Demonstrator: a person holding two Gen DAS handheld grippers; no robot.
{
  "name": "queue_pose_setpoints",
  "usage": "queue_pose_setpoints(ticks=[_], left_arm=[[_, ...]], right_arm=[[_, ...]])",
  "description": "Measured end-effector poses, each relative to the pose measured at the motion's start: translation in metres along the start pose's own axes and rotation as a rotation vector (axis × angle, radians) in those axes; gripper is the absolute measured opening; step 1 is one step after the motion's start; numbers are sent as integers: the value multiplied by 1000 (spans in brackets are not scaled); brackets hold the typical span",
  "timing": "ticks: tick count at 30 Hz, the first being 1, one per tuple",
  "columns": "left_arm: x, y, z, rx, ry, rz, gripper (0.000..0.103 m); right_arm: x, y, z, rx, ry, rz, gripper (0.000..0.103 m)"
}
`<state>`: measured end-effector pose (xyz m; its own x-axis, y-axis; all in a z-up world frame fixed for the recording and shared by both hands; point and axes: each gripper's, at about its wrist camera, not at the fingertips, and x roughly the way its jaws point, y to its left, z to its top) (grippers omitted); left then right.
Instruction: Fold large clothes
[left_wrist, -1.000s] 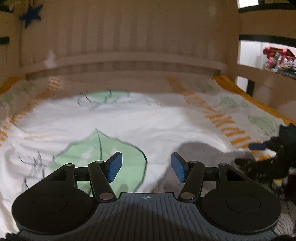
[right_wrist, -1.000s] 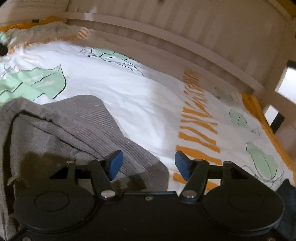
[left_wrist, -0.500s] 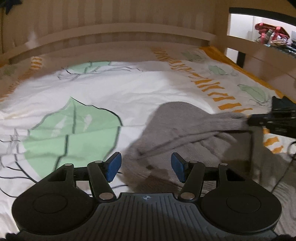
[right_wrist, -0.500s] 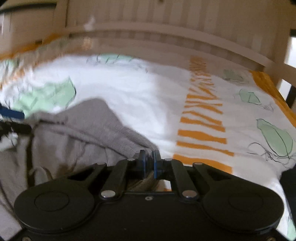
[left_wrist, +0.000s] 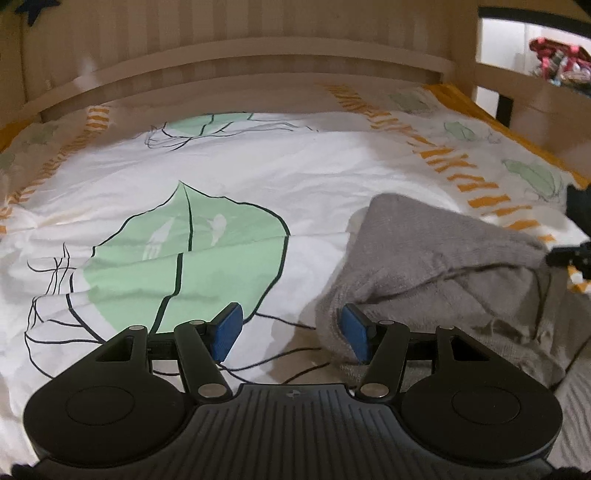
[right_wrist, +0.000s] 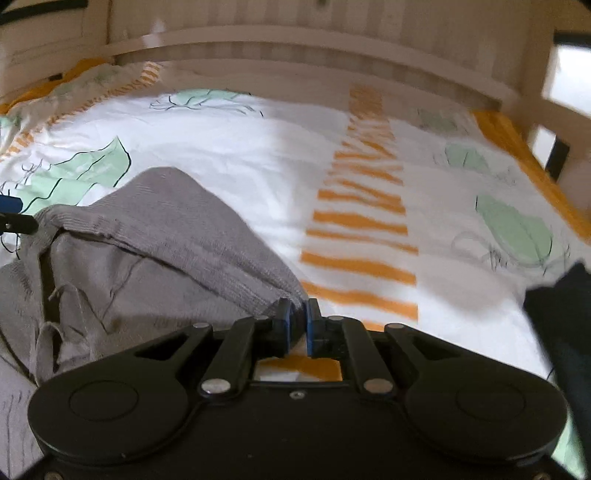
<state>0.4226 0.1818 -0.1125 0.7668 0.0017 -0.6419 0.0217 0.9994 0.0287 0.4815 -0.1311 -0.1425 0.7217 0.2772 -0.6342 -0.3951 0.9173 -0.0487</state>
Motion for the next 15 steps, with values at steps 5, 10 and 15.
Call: queue_pose_setpoints(ticks=[5, 10, 15], left_arm=[[8, -11, 19, -3, -37, 28, 58], [20, -5, 27, -67, -36, 56, 59], [50, -3, 26, -54, 103, 12, 58]], right_arm=[[-6, 8, 5, -13, -38, 19, 14], [-8, 3, 7, -10, -35, 13, 14], [-10, 6, 4, -20, -44, 17, 14]])
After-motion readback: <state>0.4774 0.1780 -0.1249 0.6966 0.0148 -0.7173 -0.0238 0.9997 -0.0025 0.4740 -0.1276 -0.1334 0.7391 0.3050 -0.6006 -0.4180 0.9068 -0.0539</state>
